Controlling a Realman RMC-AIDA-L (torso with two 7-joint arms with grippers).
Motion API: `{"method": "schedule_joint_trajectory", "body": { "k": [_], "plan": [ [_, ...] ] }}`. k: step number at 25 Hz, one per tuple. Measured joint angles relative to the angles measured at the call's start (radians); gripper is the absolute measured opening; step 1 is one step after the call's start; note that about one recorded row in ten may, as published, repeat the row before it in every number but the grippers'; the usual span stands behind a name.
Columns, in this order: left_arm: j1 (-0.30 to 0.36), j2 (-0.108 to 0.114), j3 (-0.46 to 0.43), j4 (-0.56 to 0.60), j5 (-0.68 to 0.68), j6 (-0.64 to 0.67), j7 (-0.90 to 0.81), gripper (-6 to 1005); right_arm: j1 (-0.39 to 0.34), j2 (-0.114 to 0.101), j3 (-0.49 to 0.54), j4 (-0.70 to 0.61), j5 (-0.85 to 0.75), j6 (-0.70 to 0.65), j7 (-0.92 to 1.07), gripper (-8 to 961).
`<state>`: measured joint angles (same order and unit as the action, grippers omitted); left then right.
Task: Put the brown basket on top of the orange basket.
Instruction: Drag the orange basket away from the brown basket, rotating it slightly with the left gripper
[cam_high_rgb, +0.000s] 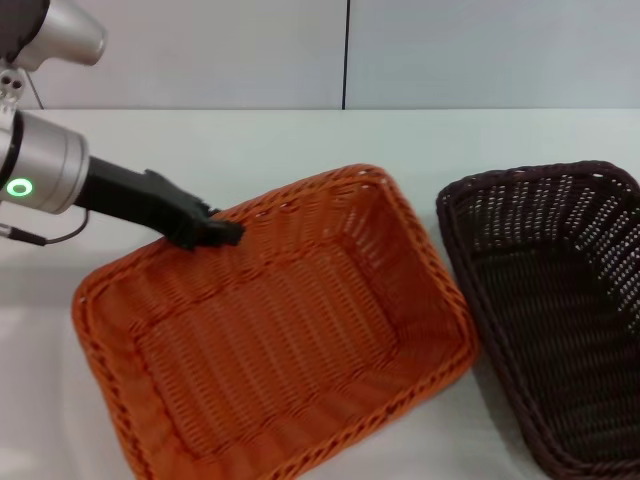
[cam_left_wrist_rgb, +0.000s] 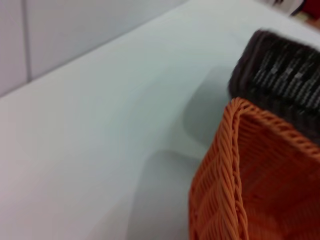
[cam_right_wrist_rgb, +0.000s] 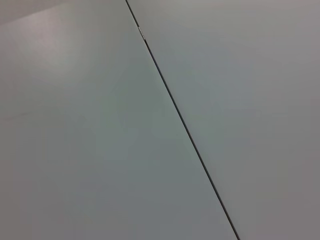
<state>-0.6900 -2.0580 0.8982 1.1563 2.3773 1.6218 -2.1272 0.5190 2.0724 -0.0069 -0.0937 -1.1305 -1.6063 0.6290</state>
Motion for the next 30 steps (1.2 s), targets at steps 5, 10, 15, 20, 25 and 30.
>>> {"method": "schedule_joint_trajectory", "body": {
  "k": [5,10,15,20,25,30],
  "plan": [
    [-0.016,0.0,0.035,-0.041,-0.096,-0.01,0.013,178,-0.001,0.0,0.004,0.003,0.0,0.001,0.0,677],
    [-0.023,-0.002,0.085,-0.07,-0.108,-0.047,-0.018,178,-0.003,0.0,0.007,0.003,0.0,0.008,0.0,677],
    [-0.005,-0.002,0.08,-0.076,-0.121,-0.137,-0.074,178,-0.004,0.0,0.007,0.003,0.0,0.009,0.0,678],
    [0.014,0.002,0.078,-0.076,-0.124,-0.201,-0.128,178,-0.002,-0.003,0.007,0.002,0.0,0.011,0.0,677],
    [0.019,0.002,0.077,-0.077,-0.124,-0.205,-0.13,177,0.002,-0.003,0.007,0.0,0.0,0.02,0.0,676],
    [0.028,0.004,0.066,-0.076,-0.124,-0.205,-0.13,177,0.007,-0.005,0.007,0.001,0.0,0.025,0.0,676]
  ]
}}
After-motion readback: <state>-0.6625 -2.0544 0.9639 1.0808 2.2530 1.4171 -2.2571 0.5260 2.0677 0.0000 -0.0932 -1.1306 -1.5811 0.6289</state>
